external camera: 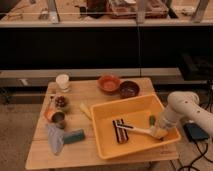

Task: Wipe tray with brush

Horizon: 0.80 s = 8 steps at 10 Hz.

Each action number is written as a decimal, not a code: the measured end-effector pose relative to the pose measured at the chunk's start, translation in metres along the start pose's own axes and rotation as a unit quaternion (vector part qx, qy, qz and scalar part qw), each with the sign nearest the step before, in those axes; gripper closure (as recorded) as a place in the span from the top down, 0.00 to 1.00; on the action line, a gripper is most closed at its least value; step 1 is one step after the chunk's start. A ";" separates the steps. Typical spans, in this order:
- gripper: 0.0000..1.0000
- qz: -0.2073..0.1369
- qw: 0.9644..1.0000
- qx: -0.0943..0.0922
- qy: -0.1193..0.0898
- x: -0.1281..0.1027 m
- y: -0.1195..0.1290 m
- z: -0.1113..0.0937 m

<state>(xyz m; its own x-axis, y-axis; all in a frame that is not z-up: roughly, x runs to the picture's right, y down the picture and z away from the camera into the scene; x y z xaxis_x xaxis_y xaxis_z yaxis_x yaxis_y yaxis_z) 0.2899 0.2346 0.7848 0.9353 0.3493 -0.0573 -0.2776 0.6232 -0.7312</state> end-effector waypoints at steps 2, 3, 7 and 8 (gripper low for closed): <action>0.10 -0.002 1.000 -0.001 -0.001 -0.004 -0.001 0.000; 0.10 -0.002 1.000 0.000 -0.002 -0.004 -0.001 0.000; 0.10 -0.001 1.000 0.015 -0.009 -0.021 -0.024 -0.007; 0.10 -0.005 1.000 0.019 -0.013 -0.032 -0.034 -0.009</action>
<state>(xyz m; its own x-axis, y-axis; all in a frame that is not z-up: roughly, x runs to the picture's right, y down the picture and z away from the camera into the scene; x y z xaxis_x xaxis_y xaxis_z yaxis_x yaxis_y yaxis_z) 0.2716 0.1957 0.8054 0.9321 0.3608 -0.0325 -0.2773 0.6527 -0.7050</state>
